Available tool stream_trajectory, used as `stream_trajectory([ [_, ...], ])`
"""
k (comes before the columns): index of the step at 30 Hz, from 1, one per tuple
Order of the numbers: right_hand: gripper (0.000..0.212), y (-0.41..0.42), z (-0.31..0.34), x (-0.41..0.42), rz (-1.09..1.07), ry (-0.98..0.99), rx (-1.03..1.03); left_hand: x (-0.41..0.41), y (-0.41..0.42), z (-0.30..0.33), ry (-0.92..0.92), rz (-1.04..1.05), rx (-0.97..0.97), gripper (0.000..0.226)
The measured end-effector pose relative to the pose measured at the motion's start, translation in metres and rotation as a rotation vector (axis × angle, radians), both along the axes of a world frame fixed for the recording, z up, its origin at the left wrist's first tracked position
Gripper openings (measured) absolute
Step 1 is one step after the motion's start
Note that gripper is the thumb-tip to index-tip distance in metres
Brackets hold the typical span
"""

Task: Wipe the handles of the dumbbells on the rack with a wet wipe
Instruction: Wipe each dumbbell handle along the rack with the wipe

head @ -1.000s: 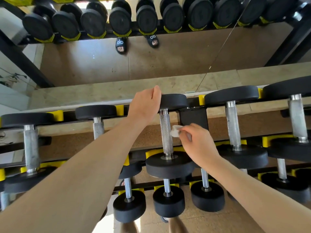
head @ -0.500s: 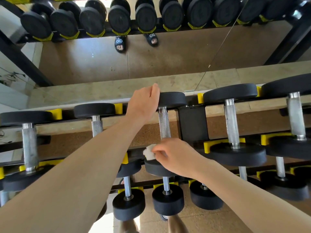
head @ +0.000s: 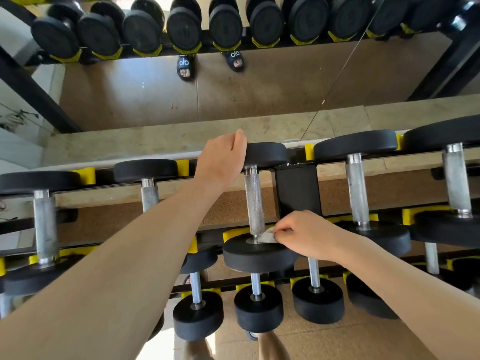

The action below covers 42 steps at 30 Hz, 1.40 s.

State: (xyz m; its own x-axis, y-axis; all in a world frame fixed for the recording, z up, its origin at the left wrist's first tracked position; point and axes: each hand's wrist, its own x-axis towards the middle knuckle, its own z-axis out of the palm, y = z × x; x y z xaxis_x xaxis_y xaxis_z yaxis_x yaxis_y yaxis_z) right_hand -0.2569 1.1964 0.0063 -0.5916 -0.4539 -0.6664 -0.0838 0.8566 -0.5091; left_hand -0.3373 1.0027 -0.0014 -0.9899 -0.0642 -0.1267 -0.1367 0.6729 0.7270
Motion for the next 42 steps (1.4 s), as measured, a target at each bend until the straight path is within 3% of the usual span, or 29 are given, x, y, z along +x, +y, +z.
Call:
stream_trajectory([
  [6,0.035,-0.015,-0.020,-0.009,-0.034,-0.166,0.078,0.001,0.000,0.001,-0.002,0.010,-0.006,0.059],
  [11,0.026,-0.022,-0.026,-0.013,-0.022,-0.222,0.103,0.000,0.001,0.004,-0.011,0.011,-0.022,0.057],
  [17,0.036,-0.023,0.017,-0.005,0.109,-0.119,0.062,0.001,0.001,0.003,-0.008,0.011,-0.039,0.056],
  [20,0.033,-0.043,0.019,0.002,0.166,0.052,0.001,0.001,0.001,0.004,-0.012,0.012,-0.041,0.054],
  [25,0.029,-0.070,0.010,0.011,0.296,0.262,0.187,0.001,0.002,0.006,-0.024,0.012,-0.031,0.052],
  [34,0.033,-0.008,-0.013,-0.005,-0.063,0.096,0.175,0.003,0.005,0.014,-0.060,0.024,-0.029,0.050],
  [37,0.030,-0.010,-0.026,0.002,-0.078,-0.052,0.120,0.003,0.004,0.013,-0.082,0.035,-0.036,0.052],
  [42,0.023,-0.022,-0.012,0.005,-0.035,-0.014,0.045,0.003,0.005,0.014,-0.115,0.052,-0.033,0.054],
])
